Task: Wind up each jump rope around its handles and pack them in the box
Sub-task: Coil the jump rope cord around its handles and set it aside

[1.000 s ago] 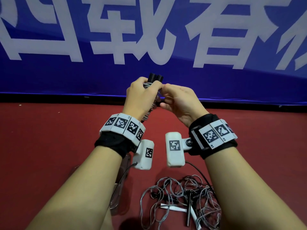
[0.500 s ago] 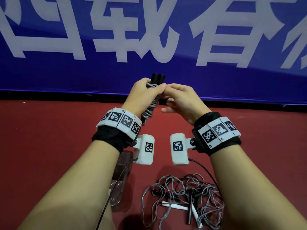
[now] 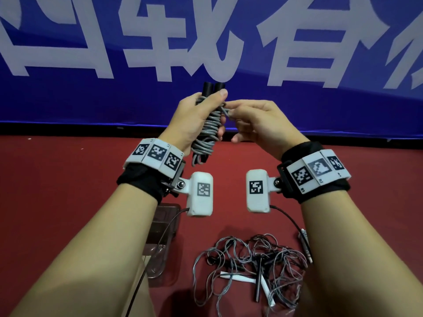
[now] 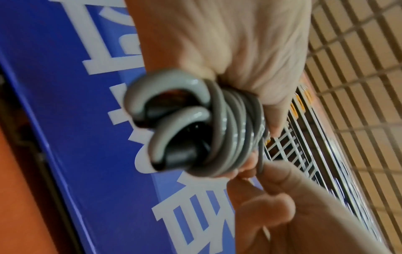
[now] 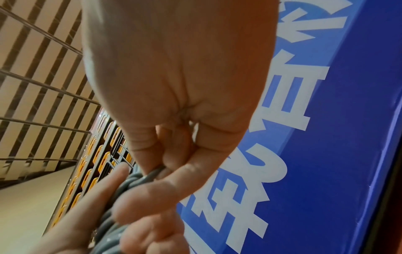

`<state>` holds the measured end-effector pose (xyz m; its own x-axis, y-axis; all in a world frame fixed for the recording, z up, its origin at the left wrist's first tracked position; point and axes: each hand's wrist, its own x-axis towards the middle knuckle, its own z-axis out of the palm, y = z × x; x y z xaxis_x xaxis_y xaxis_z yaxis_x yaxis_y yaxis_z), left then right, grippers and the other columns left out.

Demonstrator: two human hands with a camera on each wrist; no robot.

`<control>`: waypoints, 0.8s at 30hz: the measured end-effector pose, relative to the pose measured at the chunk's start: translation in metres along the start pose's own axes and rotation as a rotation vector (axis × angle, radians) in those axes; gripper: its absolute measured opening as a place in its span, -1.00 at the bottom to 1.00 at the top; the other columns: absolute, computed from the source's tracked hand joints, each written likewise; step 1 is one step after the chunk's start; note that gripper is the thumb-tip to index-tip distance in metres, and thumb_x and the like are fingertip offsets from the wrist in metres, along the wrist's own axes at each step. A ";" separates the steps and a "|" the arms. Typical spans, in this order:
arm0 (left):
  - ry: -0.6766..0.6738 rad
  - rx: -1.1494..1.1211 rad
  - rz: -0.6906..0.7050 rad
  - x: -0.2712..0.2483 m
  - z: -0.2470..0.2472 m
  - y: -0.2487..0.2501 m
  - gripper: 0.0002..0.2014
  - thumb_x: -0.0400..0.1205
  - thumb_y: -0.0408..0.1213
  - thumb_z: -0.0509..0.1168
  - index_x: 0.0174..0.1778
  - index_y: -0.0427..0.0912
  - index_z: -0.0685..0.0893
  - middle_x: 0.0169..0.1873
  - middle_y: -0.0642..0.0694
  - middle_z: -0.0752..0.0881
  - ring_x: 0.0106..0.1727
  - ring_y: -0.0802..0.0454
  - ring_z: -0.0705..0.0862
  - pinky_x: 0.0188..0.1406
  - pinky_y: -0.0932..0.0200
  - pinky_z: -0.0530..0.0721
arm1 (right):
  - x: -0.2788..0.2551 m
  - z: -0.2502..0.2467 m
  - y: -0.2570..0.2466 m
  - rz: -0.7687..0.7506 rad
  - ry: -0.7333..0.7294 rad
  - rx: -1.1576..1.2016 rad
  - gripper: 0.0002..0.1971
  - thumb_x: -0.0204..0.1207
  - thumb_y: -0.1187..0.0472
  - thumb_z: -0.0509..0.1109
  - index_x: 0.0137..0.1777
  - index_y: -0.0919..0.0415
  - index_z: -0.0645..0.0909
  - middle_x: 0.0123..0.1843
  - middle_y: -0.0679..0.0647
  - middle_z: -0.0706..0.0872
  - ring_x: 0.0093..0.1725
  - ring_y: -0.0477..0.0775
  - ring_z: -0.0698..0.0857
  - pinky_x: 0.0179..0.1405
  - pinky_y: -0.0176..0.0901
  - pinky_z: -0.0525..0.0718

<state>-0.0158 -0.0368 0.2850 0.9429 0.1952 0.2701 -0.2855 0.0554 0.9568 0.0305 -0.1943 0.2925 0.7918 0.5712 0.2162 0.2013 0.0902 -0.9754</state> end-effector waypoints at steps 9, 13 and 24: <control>0.128 0.150 -0.077 0.002 -0.006 -0.012 -0.63 0.62 0.07 0.49 -0.10 -0.24 0.83 -0.14 -0.38 0.85 -0.28 -0.24 0.83 -0.13 -0.17 0.84 | 0.005 0.013 0.020 0.010 0.118 -0.094 -0.78 0.64 0.22 0.50 0.19 0.30 0.80 0.03 0.28 0.86 -0.31 -0.06 0.75 -0.33 -0.21 0.71; 0.139 0.232 -0.067 0.006 -0.008 -0.019 -0.55 0.70 0.17 0.36 -0.16 -0.21 0.77 -0.40 -0.23 0.73 -0.43 -0.12 0.71 -0.36 -0.01 0.72 | 0.009 0.017 0.022 0.085 0.135 -0.101 -0.82 0.66 0.24 0.44 0.15 0.27 0.83 -0.04 0.27 0.86 -0.30 -0.10 0.72 -0.32 -0.21 0.71; -0.035 0.028 -0.229 0.003 -0.008 -0.018 -0.35 0.67 0.34 0.18 0.01 -0.30 0.68 -0.39 -0.18 0.70 -0.43 -0.10 0.67 -0.37 0.02 0.74 | 0.005 -0.011 0.018 0.060 -0.051 -0.022 -0.76 0.65 0.55 0.30 0.08 0.34 0.78 -0.28 -0.08 0.82 -0.22 -0.11 0.80 -0.13 -0.34 0.73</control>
<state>-0.0090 -0.0294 0.2673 0.9880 0.1465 0.0485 -0.0589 0.0675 0.9960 0.0445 -0.1989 0.2765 0.7722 0.6162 0.1548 0.1678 0.0372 -0.9851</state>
